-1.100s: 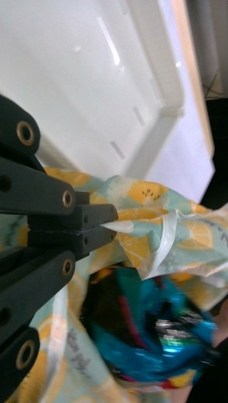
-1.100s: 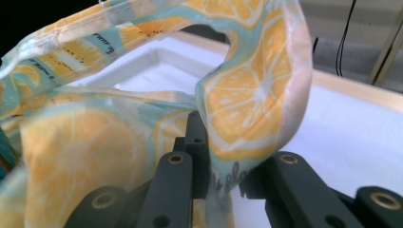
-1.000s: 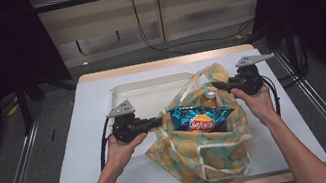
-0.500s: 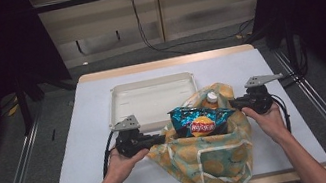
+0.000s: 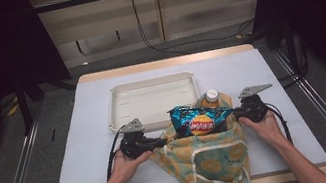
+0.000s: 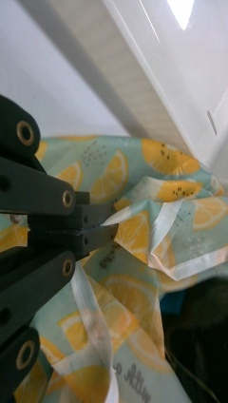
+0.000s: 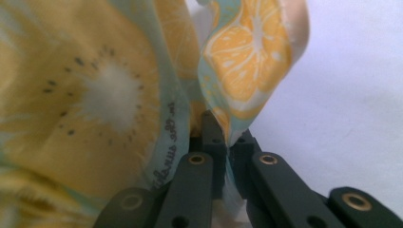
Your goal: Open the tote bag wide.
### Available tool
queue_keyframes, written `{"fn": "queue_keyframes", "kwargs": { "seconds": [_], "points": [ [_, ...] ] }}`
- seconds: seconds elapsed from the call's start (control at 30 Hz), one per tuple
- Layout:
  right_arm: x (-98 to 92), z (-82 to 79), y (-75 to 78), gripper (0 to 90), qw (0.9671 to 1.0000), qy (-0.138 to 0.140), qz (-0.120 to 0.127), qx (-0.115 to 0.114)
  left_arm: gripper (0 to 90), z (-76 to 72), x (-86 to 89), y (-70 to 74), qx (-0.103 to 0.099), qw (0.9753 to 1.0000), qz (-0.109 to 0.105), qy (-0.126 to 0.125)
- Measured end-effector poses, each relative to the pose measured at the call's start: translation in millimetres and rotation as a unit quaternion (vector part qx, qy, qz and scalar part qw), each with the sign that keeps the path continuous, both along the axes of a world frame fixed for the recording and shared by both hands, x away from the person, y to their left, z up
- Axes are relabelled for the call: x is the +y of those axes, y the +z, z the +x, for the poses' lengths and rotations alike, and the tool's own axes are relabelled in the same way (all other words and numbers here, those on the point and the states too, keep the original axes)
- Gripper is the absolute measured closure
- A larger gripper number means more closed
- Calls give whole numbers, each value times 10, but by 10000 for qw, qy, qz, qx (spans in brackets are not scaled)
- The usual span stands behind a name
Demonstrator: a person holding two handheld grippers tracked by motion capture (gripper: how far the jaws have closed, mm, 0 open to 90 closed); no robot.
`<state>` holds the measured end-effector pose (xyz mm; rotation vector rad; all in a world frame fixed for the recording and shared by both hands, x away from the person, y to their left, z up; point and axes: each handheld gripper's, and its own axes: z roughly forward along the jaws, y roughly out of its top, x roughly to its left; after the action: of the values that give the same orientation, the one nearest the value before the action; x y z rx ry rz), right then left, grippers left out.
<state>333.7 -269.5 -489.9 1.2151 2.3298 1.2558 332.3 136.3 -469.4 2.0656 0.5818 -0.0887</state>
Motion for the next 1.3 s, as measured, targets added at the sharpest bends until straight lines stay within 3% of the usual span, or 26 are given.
{"fn": "queue_keyframes", "kwargs": {
  "seconds": [0.17, 0.2, 0.23, 0.37, 0.47, 0.67, 0.8, 0.87, 0.9, 0.97, 1.0, 1.07, 1.13, 1.3],
  "points": [
    [-2, 10, -14, 884, 10000, -38, -6, 55, 900, 17, -6, -51, -18, 10000, 90, 34],
    [-3, 6, -9, 864, 10000, -39, -21, 18, 887, 25, 10, -55, -29, 9999, 151, 46],
    [-21, -11, 23, 784, 9998, -130, -90, -70, 869, 30, 32, -62, 1, 9999, 91, 94],
    [-124, -106, 216, 619, 9983, -409, 246, -327, 795, 5, 86, 8, -96, 9999, -4, 115],
    [-187, -248, 424, 585, 9962, -421, 450, -622, 739, -28, 114, 83, -179, 9996, -160, 160],
    [-181, -498, 748, 651, 9927, -193, 679, -977, 644, -101, 192, 269, -404, 9980, -382, 295],
    [-149, -511, 920, 683, 9904, -90, 782, -1136, 597, -108, 224, 375, -557, 9965, -510, 356],
    [-103, -457, 1064, 680, 9876, 25, 947, -1255, 579, -97, 243, 431, -642, 9956, -539, 409],
    [-73, -435, 1091, 678, 9872, 52, 965, -1272, 578, -81, 273, 474, -658, 9943, -691, 472],
    [-51, -420, 1108, 667, 9870, 76, 971, -1276, 576, -79, 293, 506, -702, 9935, -727, 518],
    [26, -383, 1139, 641, 9865, 194, 1003, -1277, 576, -90, 338, 576, -801, 9917, -833, 561],
    [85, -363, 1152, 610, 9865, 273, 1009, -1262, 577, -103, 365, 629, -866, 9904, -894, 595],
    [124, -345, 1144, 589, 9879, 341, 896, -1217, 594, -116, 375, 677, -938, 9894, -958, 564],
    [126, -282, 1040, 595, 9926, 352, 644, -972, 649, -149, 246, 660, -939, 9909, -909, 330]
  ]
}}
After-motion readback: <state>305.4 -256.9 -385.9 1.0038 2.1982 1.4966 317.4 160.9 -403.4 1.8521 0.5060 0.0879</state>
